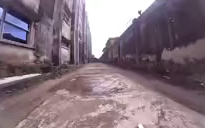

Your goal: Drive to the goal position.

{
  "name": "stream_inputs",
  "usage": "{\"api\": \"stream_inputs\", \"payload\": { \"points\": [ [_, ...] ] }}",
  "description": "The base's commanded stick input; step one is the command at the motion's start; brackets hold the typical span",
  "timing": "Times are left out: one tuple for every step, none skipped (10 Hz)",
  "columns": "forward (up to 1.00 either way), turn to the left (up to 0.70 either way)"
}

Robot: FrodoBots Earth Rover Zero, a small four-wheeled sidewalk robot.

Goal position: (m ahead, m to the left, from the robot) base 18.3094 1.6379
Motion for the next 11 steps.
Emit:
{"api": "stream_inputs", "payload": {
  "points": [
    [0.5, 0.0],
    [0.5, 0.0],
    [0.5, 0.0],
    [0.5, 0.0],
    [0.5, 0.0],
    [0.5, 0.0],
    [0.5, 0.0],
    [0.5, 0.0],
    [0.5, 0.0],
    [0.5, 0.0],
    [0.5, 0.0]
  ]
}}
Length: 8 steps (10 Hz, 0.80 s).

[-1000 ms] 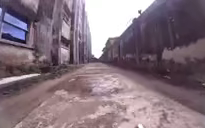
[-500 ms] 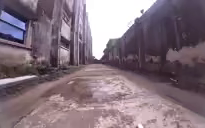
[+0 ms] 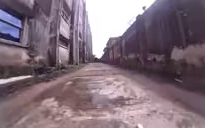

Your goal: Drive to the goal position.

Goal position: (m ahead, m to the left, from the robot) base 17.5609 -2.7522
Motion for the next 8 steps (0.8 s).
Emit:
{"api": "stream_inputs", "payload": {
  "points": [
    [0.5, 0.0],
    [0.5, 0.0],
    [0.5, 0.0],
    [0.5, 0.0],
    [0.5, 0.0],
    [0.5, 0.0],
    [0.5, 0.0],
    [0.5, 0.0]
  ]
}}
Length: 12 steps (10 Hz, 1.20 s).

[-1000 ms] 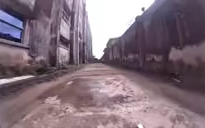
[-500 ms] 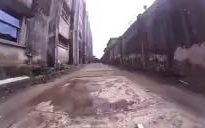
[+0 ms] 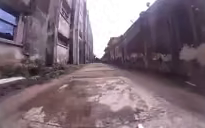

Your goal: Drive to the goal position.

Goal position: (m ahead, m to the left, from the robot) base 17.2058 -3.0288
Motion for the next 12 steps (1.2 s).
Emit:
{"api": "stream_inputs", "payload": {
  "points": [
    [0.5, 0.0],
    [0.5, 0.0],
    [0.5, 0.0],
    [0.5, 0.0],
    [0.5, 0.0],
    [0.5, 0.0],
    [0.5, 0.0],
    [0.5, 0.0],
    [0.5, 0.0],
    [0.5, 0.0],
    [0.5, 0.0],
    [0.5, 0.0]
  ]
}}
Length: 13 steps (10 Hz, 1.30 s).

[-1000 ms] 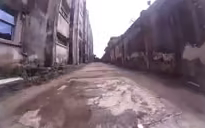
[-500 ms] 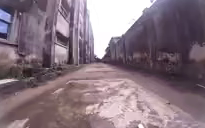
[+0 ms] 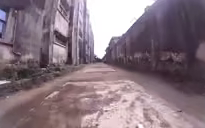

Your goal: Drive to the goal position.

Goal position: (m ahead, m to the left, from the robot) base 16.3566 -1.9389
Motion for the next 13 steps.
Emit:
{"api": "stream_inputs", "payload": {
  "points": [
    [0.5, 0.0],
    [0.5, 0.0],
    [0.5, 0.0],
    [0.5, 0.0],
    [0.5, 0.0],
    [0.5, 0.0],
    [0.5, 0.0],
    [0.5, 0.0],
    [0.5, 0.0],
    [0.5, 0.0],
    [0.5, 0.0],
    [0.5, 0.0],
    [0.5, 0.0]
  ]
}}
